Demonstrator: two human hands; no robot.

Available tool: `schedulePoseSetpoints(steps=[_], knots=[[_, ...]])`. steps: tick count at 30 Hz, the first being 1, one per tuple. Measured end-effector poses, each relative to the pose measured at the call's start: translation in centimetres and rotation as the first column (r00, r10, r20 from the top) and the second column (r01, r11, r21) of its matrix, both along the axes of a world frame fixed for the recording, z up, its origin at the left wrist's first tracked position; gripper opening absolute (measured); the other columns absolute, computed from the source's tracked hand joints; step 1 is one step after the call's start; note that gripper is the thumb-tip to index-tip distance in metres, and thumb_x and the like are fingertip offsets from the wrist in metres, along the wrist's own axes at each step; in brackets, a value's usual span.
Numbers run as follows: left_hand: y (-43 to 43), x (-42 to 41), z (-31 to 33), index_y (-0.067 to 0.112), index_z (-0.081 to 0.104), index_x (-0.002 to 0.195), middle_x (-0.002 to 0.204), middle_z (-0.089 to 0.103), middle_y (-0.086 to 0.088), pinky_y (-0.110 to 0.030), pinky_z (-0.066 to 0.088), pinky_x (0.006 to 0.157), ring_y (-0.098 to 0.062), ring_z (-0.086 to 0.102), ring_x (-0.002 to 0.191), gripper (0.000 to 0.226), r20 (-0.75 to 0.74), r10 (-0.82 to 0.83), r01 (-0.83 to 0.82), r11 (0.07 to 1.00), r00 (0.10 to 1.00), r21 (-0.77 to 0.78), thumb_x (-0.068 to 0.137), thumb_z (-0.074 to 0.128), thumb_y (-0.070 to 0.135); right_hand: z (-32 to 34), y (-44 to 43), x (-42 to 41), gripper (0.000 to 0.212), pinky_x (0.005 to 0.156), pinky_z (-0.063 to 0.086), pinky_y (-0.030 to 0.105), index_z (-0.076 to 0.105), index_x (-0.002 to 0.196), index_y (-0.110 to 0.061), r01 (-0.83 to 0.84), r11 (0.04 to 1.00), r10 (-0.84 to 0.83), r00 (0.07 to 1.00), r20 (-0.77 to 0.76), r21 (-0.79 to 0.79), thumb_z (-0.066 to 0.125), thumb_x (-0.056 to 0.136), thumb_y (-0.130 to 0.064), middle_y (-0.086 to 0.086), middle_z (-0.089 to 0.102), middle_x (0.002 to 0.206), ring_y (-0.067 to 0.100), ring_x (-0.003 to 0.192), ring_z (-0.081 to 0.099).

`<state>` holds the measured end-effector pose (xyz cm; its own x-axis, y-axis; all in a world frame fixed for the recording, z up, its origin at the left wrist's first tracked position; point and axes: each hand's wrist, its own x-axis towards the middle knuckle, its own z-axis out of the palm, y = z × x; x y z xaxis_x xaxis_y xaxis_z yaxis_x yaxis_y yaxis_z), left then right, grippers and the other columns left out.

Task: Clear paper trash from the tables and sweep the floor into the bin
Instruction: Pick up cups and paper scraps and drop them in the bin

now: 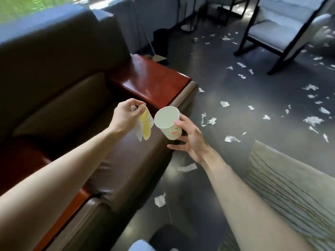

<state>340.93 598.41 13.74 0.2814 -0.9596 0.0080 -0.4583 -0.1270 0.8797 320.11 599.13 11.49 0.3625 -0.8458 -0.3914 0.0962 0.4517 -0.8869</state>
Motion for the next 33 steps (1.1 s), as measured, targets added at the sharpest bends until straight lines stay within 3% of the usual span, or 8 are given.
schedulePoseSetpoints(steps=[4, 7, 10, 14, 18, 22, 26, 33], knots=[[-7.0, -4.4, 1.5, 0.023, 0.067, 0.086, 0.081, 0.065, 0.002, -0.016, 0.048, 0.058, -0.009, 0.058, 0.071, 0.011, 0.023, -0.034, 0.035, 0.999, 0.999, -0.024, 0.089, 0.062, 0.013, 1.2, -6.3, -4.3, 0.053, 0.074, 0.059, 0.046, 0.054, 0.132, -0.036, 0.074, 0.997, -0.073, 0.995, 0.066, -0.012, 0.066, 0.081, -0.033, 0.003, 0.055, 0.123, 0.028, 0.117, 0.052], [-12.7, -6.7, 2.3, 0.016, 0.068, 0.090, 0.085, 0.064, 0.002, -0.020, 0.044, 0.065, -0.011, 0.058, 0.077, 0.007, 0.041, -0.044, 0.045, 0.999, 0.998, -0.029, 0.090, 0.062, 0.012, 1.7, -11.8, -6.9, 0.048, 0.070, 0.059, 0.044, 0.053, 0.133, -0.037, 0.099, 0.994, -0.095, 0.993, 0.073, -0.046, 0.064, 0.087, -0.030, 0.005, 0.054, 0.125, 0.030, 0.117, 0.053], [-19.8, -8.9, 3.2, 0.011, 0.069, 0.099, 0.093, 0.065, -0.003, -0.020, 0.045, 0.061, -0.014, 0.060, 0.081, 0.011, 0.054, -0.073, 0.075, 0.996, 0.996, -0.042, 0.091, 0.062, 0.014, 2.1, -18.3, -9.6, 0.048, 0.069, 0.059, 0.043, 0.053, 0.132, -0.038, 0.108, 0.990, -0.104, 0.993, 0.047, -0.094, 0.063, 0.085, -0.033, 0.005, 0.052, 0.124, 0.029, 0.116, 0.052], [-30.6, -12.1, 4.7, 0.015, 0.068, 0.098, 0.088, 0.063, 0.000, -0.016, 0.041, 0.052, -0.008, 0.057, 0.070, 0.010, 0.070, -0.092, 0.096, 0.994, 0.993, -0.054, 0.092, 0.061, 0.017, 3.6, -28.3, -13.5, 0.042, 0.072, 0.059, 0.045, 0.055, 0.130, -0.037, 0.166, 0.981, -0.161, 0.985, 0.056, -0.096, 0.061, 0.089, -0.032, 0.007, 0.051, 0.125, 0.032, 0.117, 0.052], [-40.8, -15.5, 5.6, 0.017, 0.068, 0.097, 0.093, 0.063, -0.005, -0.027, 0.044, 0.068, -0.018, 0.058, 0.080, 0.009, 0.095, -0.101, 0.104, 0.994, 0.990, -0.033, 0.092, 0.061, 0.018, 5.5, -37.3, -17.7, 0.040, 0.065, 0.059, 0.042, 0.062, 0.115, -0.043, 0.181, 0.977, -0.174, 0.982, 0.069, -0.110, 0.066, 0.076, -0.037, 0.004, 0.054, 0.120, 0.031, 0.113, 0.055], [-51.0, -19.2, 5.3, 0.018, 0.068, 0.093, 0.092, 0.064, -0.002, -0.029, 0.046, 0.068, -0.018, 0.060, 0.082, 0.007, 0.083, -0.120, 0.121, 0.993, 0.989, -0.013, 0.091, 0.061, 0.018, 5.4, -47.6, -21.9, 0.030, 0.061, 0.058, 0.038, 0.065, 0.109, -0.044, 0.213, 0.972, -0.204, 0.975, 0.089, -0.104, 0.068, 0.081, -0.032, 0.003, 0.057, 0.119, 0.035, 0.116, 0.055], [-61.2, -22.7, 4.2, 0.019, 0.067, 0.096, 0.091, 0.063, 0.002, -0.021, 0.041, 0.056, -0.012, 0.059, 0.080, 0.009, 0.090, -0.103, 0.104, 0.994, 0.991, -0.013, 0.092, 0.059, 0.021, 4.3, -58.9, -25.1, 0.036, 0.066, 0.059, 0.042, 0.061, 0.121, -0.039, 0.170, 0.982, -0.162, 0.983, 0.083, -0.086, 0.065, 0.087, -0.028, 0.002, 0.057, 0.118, 0.034, 0.115, 0.054], [-75.5, -24.0, 5.2, 0.020, 0.066, 0.094, 0.089, 0.064, 0.005, -0.023, 0.043, 0.064, -0.012, 0.061, 0.084, 0.008, 0.065, 0.042, -0.042, 0.999, 0.997, -0.001, 0.091, 0.058, 0.021, 5.7, -76.5, -27.1, 0.035, 0.065, 0.058, 0.039, 0.061, 0.120, -0.040, 0.023, 0.998, -0.022, 0.999, 0.026, -0.063, 0.065, 0.087, -0.031, -0.004, 0.054, 0.120, 0.029, 0.115, 0.053]])
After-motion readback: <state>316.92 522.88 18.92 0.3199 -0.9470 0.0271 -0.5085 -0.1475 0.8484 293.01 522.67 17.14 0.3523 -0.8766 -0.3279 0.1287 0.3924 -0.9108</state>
